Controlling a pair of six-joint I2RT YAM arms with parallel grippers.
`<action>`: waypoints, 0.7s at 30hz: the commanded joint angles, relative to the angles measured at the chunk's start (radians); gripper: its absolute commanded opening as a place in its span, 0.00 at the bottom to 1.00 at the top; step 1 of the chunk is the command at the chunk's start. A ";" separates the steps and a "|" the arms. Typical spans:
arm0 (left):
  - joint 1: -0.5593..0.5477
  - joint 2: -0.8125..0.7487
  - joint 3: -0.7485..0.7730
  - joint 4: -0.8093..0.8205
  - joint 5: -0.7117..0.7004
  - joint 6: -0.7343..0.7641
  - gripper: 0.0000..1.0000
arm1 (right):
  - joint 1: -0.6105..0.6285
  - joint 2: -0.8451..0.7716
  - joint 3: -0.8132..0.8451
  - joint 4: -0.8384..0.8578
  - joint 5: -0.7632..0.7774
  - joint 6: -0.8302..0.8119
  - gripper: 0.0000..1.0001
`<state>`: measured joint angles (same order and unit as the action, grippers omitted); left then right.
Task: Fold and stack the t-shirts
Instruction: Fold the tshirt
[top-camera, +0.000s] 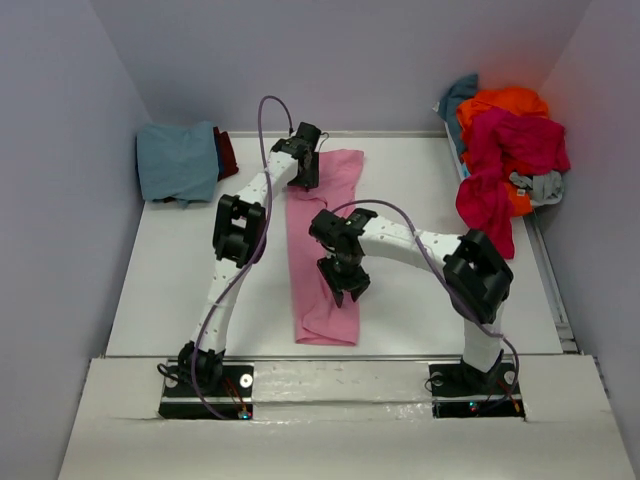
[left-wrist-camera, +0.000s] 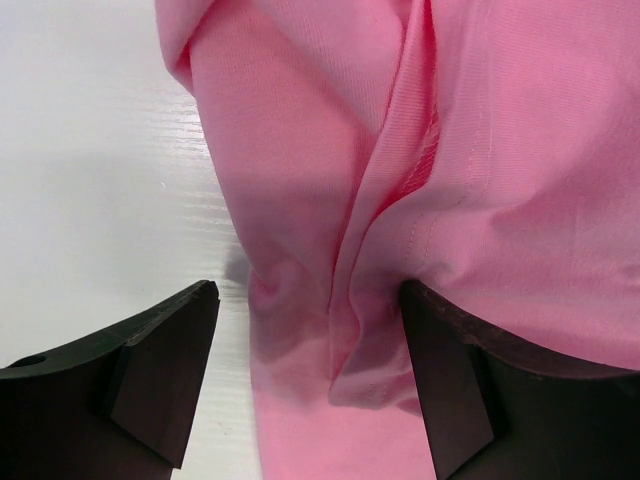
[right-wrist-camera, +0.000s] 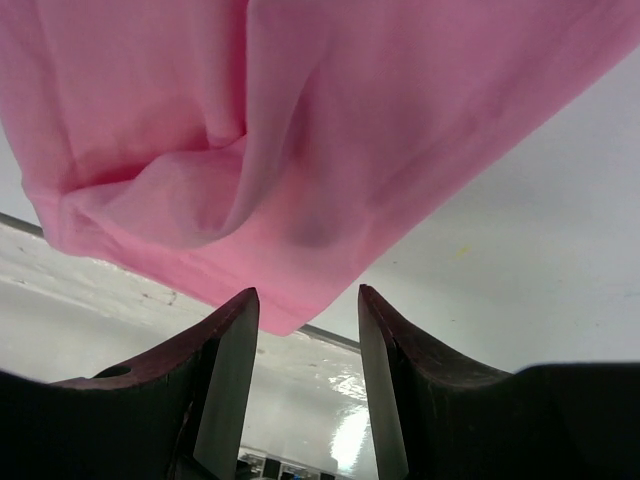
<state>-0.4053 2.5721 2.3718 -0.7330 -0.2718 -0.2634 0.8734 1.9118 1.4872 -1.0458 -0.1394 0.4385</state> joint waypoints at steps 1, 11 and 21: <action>0.014 0.040 -0.013 -0.082 -0.049 0.024 0.85 | 0.053 -0.059 -0.031 -0.019 -0.023 0.022 0.50; 0.014 0.040 -0.029 -0.088 -0.046 0.023 0.85 | 0.180 -0.123 -0.125 -0.025 -0.035 0.106 0.50; 0.014 0.049 -0.031 -0.092 -0.047 0.023 0.85 | 0.236 -0.103 -0.134 -0.008 -0.006 0.135 0.50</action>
<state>-0.4053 2.5725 2.3711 -0.7338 -0.2718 -0.2634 1.0927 1.8198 1.3563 -1.0615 -0.1604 0.5480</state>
